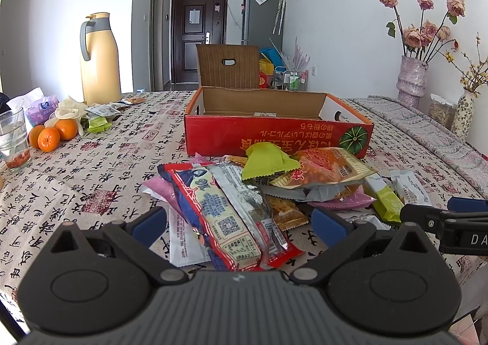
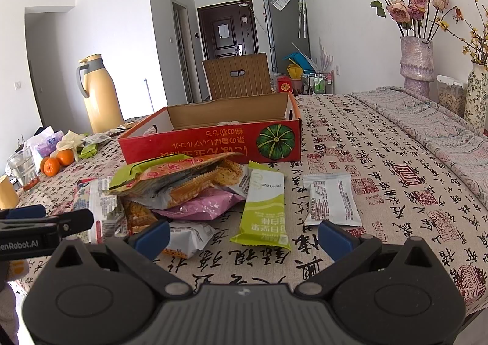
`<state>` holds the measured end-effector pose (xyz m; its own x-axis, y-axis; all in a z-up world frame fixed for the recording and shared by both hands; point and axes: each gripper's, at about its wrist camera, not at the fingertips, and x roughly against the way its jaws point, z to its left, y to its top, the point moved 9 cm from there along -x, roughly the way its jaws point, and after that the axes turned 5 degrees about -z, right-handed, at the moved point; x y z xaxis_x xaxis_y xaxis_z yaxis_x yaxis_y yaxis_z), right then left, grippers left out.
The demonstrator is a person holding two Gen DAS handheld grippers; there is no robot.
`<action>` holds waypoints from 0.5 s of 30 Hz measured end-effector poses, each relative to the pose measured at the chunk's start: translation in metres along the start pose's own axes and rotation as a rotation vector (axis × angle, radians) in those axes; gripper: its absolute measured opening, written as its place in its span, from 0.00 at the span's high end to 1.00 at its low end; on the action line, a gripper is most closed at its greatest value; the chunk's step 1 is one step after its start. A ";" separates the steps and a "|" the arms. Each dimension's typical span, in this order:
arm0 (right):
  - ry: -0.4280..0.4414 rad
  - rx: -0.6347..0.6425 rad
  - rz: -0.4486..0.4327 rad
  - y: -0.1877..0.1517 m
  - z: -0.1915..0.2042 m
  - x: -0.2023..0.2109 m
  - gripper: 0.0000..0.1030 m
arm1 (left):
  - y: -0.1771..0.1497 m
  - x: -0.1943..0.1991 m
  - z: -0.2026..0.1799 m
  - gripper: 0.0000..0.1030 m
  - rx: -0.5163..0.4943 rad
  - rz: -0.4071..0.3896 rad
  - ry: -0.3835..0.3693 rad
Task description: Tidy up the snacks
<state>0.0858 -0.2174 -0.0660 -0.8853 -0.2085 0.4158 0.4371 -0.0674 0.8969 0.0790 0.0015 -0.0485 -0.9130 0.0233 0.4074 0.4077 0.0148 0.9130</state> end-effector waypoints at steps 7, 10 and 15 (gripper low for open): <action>0.000 -0.001 0.001 0.000 0.000 0.000 0.00 | 0.000 0.000 -0.001 0.00 0.002 0.001 0.000; 0.000 0.000 0.001 0.001 0.000 0.000 0.00 | -0.002 0.000 -0.001 0.00 0.003 0.000 0.000; 0.000 -0.001 0.003 -0.002 0.000 -0.001 0.00 | -0.002 0.000 -0.001 0.00 0.003 0.000 0.000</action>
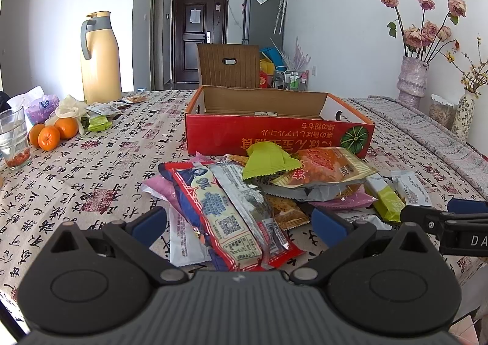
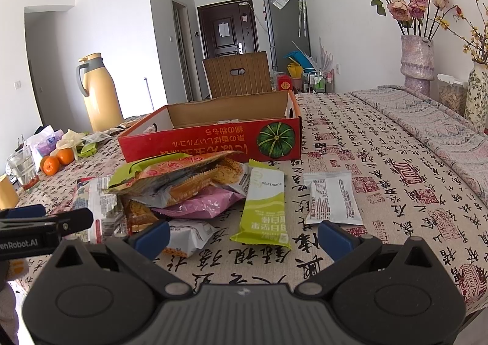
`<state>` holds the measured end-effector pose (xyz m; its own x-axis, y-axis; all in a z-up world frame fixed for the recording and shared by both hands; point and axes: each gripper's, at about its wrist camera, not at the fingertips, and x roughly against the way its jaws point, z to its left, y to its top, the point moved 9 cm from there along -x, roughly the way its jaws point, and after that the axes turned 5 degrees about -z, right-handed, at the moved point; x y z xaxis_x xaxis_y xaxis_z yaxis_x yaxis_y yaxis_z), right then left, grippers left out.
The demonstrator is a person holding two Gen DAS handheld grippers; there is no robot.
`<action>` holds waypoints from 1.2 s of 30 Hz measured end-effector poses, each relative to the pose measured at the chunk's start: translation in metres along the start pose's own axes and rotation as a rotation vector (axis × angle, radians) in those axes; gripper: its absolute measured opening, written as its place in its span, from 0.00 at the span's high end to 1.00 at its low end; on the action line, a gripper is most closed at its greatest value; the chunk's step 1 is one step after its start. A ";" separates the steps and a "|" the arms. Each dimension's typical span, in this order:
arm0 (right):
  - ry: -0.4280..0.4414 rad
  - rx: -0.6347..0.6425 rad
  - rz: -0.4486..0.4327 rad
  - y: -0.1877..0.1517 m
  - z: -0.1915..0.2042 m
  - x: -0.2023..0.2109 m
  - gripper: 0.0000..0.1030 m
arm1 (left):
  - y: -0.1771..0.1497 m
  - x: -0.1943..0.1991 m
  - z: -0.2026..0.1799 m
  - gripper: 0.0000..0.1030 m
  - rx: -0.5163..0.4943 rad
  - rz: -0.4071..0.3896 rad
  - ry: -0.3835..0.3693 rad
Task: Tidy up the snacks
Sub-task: 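Grasp the light green snack bar with the right tool while the left tool grasps the blue-white packet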
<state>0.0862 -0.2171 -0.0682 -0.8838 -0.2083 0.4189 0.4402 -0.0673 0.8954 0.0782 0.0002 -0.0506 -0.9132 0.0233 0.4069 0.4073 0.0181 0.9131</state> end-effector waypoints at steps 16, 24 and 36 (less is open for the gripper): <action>-0.009 0.026 0.041 0.009 -0.013 -0.026 0.18 | 0.007 -0.012 0.007 0.00 0.004 -0.002 0.025; 0.006 0.024 0.127 0.014 -0.020 -0.072 0.41 | 0.006 -0.022 0.011 0.00 0.004 0.021 0.050; -0.022 0.009 0.138 0.008 -0.032 -0.093 0.64 | 0.005 -0.035 0.005 0.00 -0.016 0.058 0.090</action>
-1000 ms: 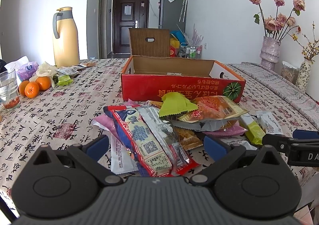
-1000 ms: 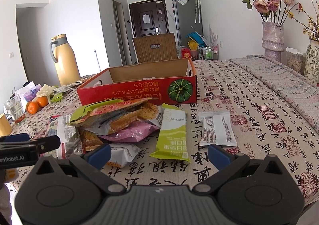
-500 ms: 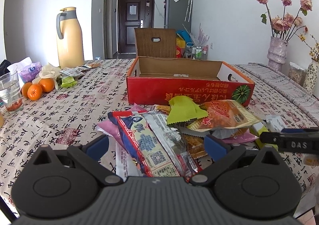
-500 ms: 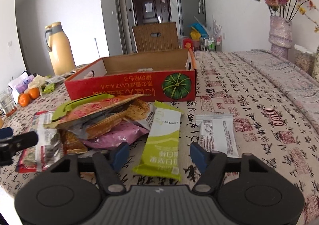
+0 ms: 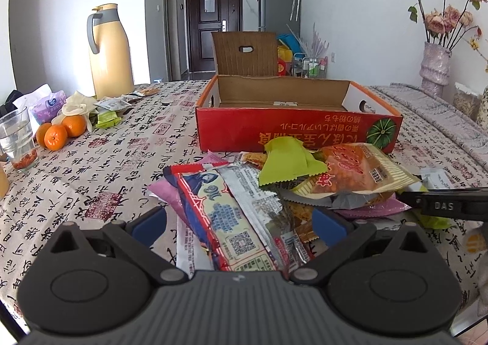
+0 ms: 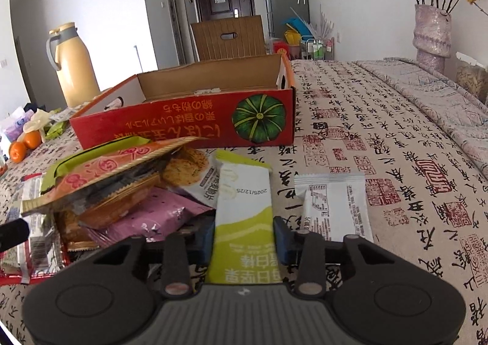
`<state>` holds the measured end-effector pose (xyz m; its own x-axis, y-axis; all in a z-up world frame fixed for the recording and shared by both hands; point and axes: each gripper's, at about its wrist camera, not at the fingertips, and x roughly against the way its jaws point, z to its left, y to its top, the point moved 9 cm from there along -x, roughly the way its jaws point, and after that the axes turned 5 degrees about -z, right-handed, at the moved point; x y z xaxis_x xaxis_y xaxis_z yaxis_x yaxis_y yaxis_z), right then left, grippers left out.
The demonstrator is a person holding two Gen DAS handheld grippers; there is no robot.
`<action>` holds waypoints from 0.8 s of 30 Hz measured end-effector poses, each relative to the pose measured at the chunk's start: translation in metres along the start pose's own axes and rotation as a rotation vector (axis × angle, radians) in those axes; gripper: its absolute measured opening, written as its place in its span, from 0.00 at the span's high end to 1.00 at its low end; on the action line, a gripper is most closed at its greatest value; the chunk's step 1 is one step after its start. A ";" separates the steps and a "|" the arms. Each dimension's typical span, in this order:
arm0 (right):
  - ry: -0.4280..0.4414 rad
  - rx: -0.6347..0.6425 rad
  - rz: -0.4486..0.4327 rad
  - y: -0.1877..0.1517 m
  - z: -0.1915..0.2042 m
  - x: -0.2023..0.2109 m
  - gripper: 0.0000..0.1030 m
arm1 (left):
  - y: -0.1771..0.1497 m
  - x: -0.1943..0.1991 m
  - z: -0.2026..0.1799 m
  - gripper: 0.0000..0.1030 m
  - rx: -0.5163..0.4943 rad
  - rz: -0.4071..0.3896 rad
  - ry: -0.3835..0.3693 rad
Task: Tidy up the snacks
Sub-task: 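Grasp the light green snack bar with the right tool while the left tool grasps the blue-white packet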
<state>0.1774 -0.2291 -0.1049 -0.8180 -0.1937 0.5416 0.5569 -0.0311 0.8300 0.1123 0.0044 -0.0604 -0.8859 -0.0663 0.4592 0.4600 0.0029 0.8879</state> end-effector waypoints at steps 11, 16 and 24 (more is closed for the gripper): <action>0.023 -0.007 -0.087 -0.008 0.002 0.031 0.64 | 0.001 -0.021 -0.011 0.03 -0.033 0.026 0.125; 0.049 -0.009 -0.090 -0.017 0.007 0.040 0.64 | -0.005 -0.028 -0.011 0.21 -0.017 0.056 0.137; 0.059 -0.020 -0.100 -0.019 0.008 0.048 0.64 | -0.008 -0.023 -0.002 0.39 -0.008 0.052 0.125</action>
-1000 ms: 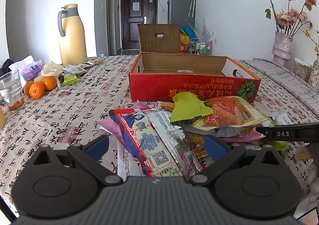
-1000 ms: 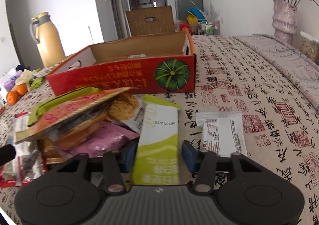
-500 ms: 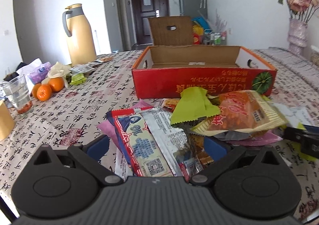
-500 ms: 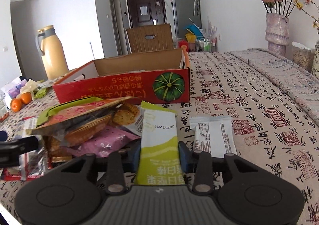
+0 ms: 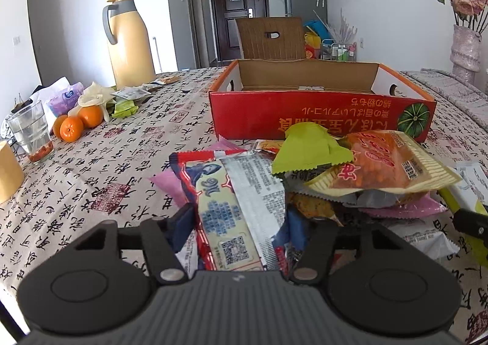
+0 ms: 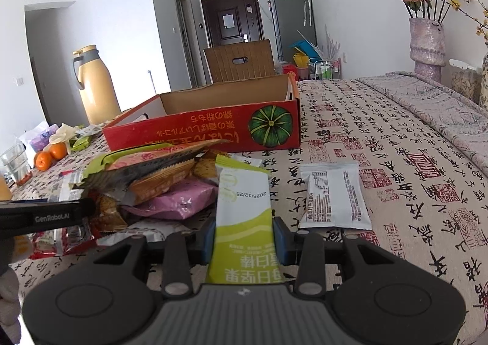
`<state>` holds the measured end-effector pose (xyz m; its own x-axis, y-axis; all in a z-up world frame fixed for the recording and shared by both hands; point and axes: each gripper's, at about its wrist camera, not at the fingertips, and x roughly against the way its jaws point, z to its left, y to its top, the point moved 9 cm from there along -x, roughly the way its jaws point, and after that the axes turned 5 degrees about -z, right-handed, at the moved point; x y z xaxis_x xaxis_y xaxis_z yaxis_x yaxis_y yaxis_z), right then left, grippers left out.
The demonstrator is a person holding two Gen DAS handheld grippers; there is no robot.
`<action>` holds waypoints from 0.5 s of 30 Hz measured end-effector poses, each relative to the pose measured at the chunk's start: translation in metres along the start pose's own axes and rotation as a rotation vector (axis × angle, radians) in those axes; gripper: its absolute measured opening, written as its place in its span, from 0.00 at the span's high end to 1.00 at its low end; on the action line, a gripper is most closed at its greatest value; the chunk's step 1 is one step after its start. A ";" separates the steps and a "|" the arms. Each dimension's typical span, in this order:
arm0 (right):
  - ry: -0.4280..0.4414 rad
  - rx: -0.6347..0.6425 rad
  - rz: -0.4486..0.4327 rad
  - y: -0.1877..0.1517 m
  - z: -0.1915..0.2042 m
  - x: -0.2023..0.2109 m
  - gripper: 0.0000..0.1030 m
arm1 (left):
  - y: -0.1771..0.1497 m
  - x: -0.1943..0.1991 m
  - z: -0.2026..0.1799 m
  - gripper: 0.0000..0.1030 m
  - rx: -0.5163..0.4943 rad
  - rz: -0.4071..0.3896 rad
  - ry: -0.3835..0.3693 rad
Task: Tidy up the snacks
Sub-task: 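Carry the green bar and blue-white packet with both tools over the red box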
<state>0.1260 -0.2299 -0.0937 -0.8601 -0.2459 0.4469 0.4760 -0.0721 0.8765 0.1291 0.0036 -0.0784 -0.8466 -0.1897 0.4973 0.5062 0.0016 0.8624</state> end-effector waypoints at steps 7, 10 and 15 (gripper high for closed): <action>-0.010 0.002 -0.012 0.001 0.002 0.008 0.64 | 0.002 0.012 0.008 0.39 -0.001 -0.016 -0.030; -0.017 0.004 -0.026 0.004 0.002 0.013 0.64 | 0.007 0.020 0.013 0.39 -0.002 -0.042 -0.040; -0.024 0.009 -0.050 0.010 0.004 0.021 0.64 | 0.021 0.033 0.023 0.39 -0.010 -0.086 -0.056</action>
<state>0.1120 -0.2318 -0.0750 -0.8869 -0.2193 0.4065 0.4308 -0.0751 0.8993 0.1078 0.0194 -0.0414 -0.8948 -0.1331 0.4261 0.4325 -0.0221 0.9014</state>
